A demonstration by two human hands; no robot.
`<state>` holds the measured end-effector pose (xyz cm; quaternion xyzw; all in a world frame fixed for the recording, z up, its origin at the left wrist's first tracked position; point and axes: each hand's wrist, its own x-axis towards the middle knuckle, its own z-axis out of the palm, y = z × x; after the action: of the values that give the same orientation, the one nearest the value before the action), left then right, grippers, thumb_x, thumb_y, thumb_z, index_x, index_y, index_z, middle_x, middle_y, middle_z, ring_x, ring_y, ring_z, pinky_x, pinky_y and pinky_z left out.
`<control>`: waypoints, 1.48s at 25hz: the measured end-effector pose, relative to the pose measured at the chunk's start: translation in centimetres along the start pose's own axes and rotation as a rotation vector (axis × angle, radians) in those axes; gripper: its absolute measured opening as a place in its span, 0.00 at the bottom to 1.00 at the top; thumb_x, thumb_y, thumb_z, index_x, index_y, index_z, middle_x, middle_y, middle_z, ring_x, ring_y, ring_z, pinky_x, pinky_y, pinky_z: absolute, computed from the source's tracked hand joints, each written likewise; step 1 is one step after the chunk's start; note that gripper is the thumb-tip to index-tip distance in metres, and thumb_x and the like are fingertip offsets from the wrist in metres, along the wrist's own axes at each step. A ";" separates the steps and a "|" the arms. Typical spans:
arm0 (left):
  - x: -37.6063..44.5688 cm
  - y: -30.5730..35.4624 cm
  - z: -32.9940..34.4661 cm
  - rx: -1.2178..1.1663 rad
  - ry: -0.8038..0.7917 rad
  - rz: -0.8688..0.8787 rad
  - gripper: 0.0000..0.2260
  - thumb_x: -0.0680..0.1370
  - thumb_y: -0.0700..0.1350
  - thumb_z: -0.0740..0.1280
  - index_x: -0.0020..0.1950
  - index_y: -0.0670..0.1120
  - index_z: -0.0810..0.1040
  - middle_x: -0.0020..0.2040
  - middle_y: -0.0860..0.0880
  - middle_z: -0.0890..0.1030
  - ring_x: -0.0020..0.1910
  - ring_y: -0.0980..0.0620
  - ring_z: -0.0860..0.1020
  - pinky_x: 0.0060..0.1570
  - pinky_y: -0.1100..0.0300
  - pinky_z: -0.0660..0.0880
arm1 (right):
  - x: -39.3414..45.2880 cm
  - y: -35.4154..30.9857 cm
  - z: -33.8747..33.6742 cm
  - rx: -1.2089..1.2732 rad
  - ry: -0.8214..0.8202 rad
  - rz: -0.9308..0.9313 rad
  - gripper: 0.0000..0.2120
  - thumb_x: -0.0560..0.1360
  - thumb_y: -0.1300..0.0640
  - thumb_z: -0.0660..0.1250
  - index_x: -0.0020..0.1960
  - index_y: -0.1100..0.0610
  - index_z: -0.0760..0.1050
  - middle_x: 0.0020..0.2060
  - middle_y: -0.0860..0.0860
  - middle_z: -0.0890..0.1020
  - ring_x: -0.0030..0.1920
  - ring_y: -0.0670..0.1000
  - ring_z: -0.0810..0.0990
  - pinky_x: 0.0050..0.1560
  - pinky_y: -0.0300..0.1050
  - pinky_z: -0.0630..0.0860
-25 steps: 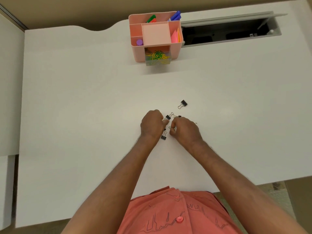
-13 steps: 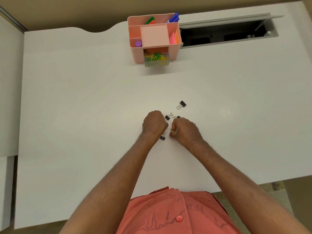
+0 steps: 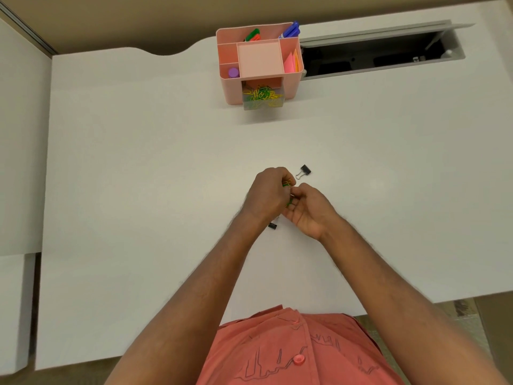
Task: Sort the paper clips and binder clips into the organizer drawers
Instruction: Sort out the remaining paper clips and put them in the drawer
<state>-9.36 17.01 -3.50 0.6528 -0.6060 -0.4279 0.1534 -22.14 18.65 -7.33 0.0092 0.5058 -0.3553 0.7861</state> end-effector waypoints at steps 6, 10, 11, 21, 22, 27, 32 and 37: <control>-0.5 -0.3 0.3 0.128 0.020 0.044 0.10 0.78 0.38 0.64 0.54 0.46 0.82 0.50 0.50 0.84 0.48 0.52 0.81 0.48 0.53 0.81 | 0.3 0.5 1.7 0.119 -0.018 0.054 0.13 0.82 0.60 0.57 0.60 0.63 0.77 0.50 0.57 0.82 0.51 0.54 0.80 0.54 0.46 0.77; -0.1 -0.3 -0.7 -0.101 0.096 0.009 0.07 0.78 0.41 0.65 0.51 0.49 0.82 0.46 0.56 0.83 0.45 0.59 0.81 0.46 0.60 0.79 | 0.6 0.2 2.1 0.139 -0.038 0.076 0.13 0.81 0.62 0.58 0.60 0.64 0.78 0.49 0.58 0.84 0.47 0.53 0.83 0.48 0.45 0.83; 0.1 -0.3 -1.2 -0.224 0.132 -0.020 0.07 0.78 0.41 0.66 0.51 0.49 0.83 0.46 0.56 0.84 0.45 0.59 0.82 0.47 0.60 0.79 | 0.7 0.0 2.2 0.151 -0.044 0.085 0.13 0.81 0.63 0.59 0.61 0.65 0.78 0.48 0.58 0.84 0.46 0.52 0.83 0.47 0.44 0.83; 7.3 -1.3 -7.9 -0.562 0.413 -0.166 0.06 0.78 0.43 0.66 0.53 0.49 0.81 0.48 0.54 0.82 0.52 0.49 0.82 0.53 0.48 0.82 | 2.6 -12.0 8.4 -0.288 -0.002 -0.249 0.09 0.80 0.73 0.59 0.51 0.64 0.76 0.44 0.58 0.79 0.41 0.52 0.81 0.42 0.40 0.83; 8.5 -1.3 -8.4 -0.567 0.446 -0.181 0.07 0.78 0.44 0.67 0.54 0.49 0.81 0.48 0.55 0.82 0.53 0.50 0.81 0.55 0.46 0.81 | 2.9 -12.8 9.3 -0.391 0.003 -0.295 0.09 0.80 0.73 0.59 0.51 0.63 0.76 0.45 0.58 0.79 0.43 0.53 0.82 0.45 0.41 0.84; 14.0 -1.2 -10.1 -0.573 0.593 -0.237 0.14 0.77 0.49 0.68 0.62 0.50 0.74 0.60 0.52 0.77 0.59 0.53 0.77 0.53 0.60 0.76 | 5.4 -15.0 12.9 -1.073 0.119 -0.536 0.09 0.77 0.67 0.64 0.52 0.55 0.76 0.52 0.53 0.79 0.47 0.50 0.79 0.47 0.45 0.82; 18.4 -0.8 -10.6 -0.583 0.667 -0.271 0.17 0.77 0.55 0.70 0.62 0.51 0.71 0.61 0.53 0.71 0.62 0.53 0.73 0.55 0.58 0.75 | 7.9 -15.7 15.4 -1.845 0.079 -0.969 0.16 0.73 0.74 0.60 0.54 0.57 0.75 0.54 0.56 0.76 0.48 0.55 0.73 0.42 0.47 0.70; 20.4 -1.4 -10.4 -0.603 0.725 -0.274 0.13 0.78 0.49 0.70 0.55 0.51 0.68 0.59 0.52 0.72 0.61 0.49 0.75 0.59 0.51 0.80 | 10.2 -16.3 15.5 -2.018 0.044 -1.013 0.15 0.74 0.72 0.62 0.55 0.57 0.74 0.53 0.57 0.78 0.48 0.57 0.76 0.44 0.51 0.77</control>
<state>-2.75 -4.79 -5.97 0.7600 -0.2711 -0.3457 0.4789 -16.76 -4.91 -2.38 -0.8299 0.5208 -0.0617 0.1903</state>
